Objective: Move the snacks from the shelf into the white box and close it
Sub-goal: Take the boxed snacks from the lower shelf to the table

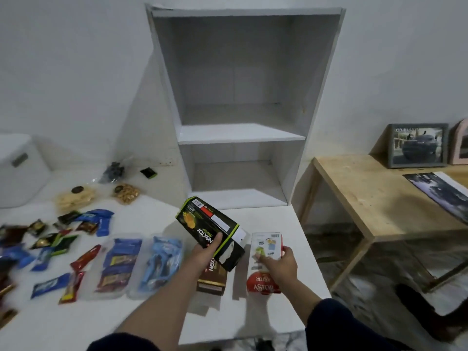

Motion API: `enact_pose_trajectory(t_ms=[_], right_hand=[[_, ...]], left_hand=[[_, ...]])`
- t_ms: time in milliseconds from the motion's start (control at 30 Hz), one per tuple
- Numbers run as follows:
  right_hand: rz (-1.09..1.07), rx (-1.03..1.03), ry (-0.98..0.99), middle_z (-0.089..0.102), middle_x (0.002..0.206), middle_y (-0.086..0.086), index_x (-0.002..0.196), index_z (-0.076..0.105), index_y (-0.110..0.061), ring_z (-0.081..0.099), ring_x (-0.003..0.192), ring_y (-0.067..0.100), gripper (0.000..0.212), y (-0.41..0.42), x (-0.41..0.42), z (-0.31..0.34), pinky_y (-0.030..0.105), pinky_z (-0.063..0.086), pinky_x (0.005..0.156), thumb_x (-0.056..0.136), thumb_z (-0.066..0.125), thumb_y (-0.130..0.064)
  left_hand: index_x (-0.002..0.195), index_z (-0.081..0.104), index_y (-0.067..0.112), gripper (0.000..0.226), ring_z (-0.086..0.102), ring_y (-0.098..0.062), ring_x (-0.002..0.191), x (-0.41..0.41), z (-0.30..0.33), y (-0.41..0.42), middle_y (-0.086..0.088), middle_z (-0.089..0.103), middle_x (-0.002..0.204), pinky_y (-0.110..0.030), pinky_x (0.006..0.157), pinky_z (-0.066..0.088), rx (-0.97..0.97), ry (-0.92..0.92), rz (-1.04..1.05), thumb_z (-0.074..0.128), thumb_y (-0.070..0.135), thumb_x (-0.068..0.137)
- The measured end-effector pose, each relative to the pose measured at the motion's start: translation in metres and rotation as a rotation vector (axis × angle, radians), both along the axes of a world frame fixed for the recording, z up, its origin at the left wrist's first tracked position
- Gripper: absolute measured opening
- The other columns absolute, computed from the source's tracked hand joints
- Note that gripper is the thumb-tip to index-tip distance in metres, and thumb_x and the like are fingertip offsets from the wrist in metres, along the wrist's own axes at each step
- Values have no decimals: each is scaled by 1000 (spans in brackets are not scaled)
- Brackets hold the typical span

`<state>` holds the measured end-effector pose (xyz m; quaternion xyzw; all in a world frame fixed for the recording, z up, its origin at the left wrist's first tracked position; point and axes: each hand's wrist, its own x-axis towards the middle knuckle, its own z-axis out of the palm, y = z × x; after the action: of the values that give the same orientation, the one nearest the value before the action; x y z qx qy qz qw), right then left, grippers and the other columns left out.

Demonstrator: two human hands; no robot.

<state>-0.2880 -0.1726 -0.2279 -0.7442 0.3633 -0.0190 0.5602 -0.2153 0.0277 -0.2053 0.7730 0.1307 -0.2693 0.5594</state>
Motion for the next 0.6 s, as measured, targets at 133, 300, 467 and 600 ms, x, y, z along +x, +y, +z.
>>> enact_pose_trajectory(t_ms=[133, 300, 467, 600], right_hand=[[170, -3, -16, 66, 109, 6, 123, 44, -15, 67, 89, 24, 73, 22, -37, 7, 40, 56, 82, 65, 84, -34], [412, 1, -1, 65, 112, 7, 126, 41, -13, 64, 87, 21, 73, 73, -73, 15, 35, 53, 81, 69, 81, -34], [651, 19, -23, 61, 115, 9, 130, 34, -8, 58, 83, 19, 68, 161, -97, 28, 24, 45, 65, 78, 75, -27], [815, 51, 1, 58, 119, 9, 131, 28, -8, 58, 86, 21, 64, 243, -122, 29, 30, 50, 67, 84, 68, -24]], left_hand=[[144, 33, 13, 102, 37, -30, 136, -67, 11, 31, -10, 39, 149, -42, 111, 31, 54, -43, 149, 52, 80, 68], [134, 47, 9, 82, 52, -25, 112, -144, 25, 87, -9, 55, 130, -29, 91, 38, 19, -65, 342, 53, 69, 78], [131, 50, 9, 86, 50, -29, 124, -221, 30, 166, -8, 53, 136, -33, 104, 38, 49, -73, 610, 57, 71, 72], [128, 53, 13, 86, 54, -24, 110, -286, 32, 234, -6, 57, 132, -29, 95, 38, 18, -55, 772, 55, 76, 69]])
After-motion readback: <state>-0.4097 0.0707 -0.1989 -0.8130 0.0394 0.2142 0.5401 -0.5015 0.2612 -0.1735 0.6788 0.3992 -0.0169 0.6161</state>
